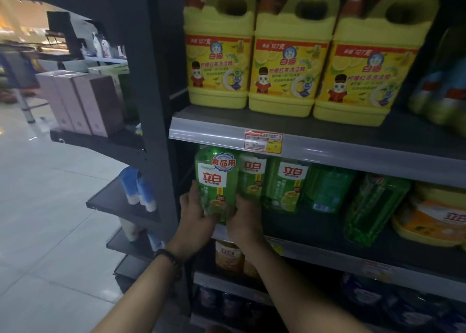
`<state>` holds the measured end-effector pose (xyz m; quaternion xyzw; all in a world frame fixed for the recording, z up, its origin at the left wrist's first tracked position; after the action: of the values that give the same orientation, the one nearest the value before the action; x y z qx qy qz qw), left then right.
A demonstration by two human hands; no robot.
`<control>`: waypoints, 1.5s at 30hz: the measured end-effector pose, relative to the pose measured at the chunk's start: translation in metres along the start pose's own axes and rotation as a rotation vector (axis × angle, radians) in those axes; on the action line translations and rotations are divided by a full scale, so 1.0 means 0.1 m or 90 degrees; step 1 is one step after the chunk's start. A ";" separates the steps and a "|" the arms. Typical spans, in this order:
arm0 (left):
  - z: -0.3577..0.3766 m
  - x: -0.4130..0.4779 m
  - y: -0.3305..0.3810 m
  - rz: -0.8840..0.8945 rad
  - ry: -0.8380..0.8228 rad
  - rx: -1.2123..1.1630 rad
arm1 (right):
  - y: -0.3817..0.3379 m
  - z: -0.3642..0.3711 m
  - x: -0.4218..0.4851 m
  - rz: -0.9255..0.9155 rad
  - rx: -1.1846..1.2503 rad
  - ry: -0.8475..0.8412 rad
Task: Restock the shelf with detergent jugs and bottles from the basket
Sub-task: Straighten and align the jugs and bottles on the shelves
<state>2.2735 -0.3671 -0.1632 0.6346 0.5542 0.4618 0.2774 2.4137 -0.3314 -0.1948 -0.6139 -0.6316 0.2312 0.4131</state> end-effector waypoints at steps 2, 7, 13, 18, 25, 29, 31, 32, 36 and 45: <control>-0.08 0.01 -0.02 -0.004 -0.006 0.001 | -0.04 0.09 0.04 0.000 -0.015 -0.009; -0.21 0.10 -0.28 -0.034 -0.025 -0.006 | -0.11 0.21 0.10 0.017 -0.040 -0.016; -0.13 -0.01 -0.17 -0.041 -0.016 0.020 | -0.14 0.24 0.14 0.049 -0.036 -0.027; -0.09 0.00 -0.15 -0.047 -0.030 0.031 | -0.16 0.24 0.15 0.057 -0.030 -0.033; -0.17 -0.08 0.03 -0.070 -0.067 0.050 | -0.22 0.01 0.10 0.073 0.002 -0.137; -0.23 -0.15 0.05 -0.118 0.014 0.049 | -0.17 -0.39 -0.14 0.073 0.026 -0.113; -0.15 -0.22 0.11 -0.125 0.022 0.057 | -0.11 -0.66 -0.31 0.055 0.048 -0.064; -0.08 -0.26 0.17 -0.109 0.004 0.061 | -0.05 -0.81 -0.40 0.049 0.059 -0.031; 0.37 -0.34 0.41 -0.013 -0.132 0.104 | 0.28 -1.40 -0.70 0.063 0.083 0.101; 1.72 -0.31 0.94 0.048 -0.303 0.046 | 1.06 -2.54 -1.07 0.145 0.064 0.282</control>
<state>2.4704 -0.3916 -0.1625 0.7555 0.4651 0.2889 0.3598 2.6703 -0.4747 -0.1650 -0.6957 -0.4400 0.1674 0.5426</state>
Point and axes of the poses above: each hand's wrist, its own x-axis towards the middle knuckle, its own z-axis out of the palm, y = z × x, the point moved 3 cm from there along x, towards the middle knuckle, and after that the axes turned 3 degrees about x, right-handed, at the moved point
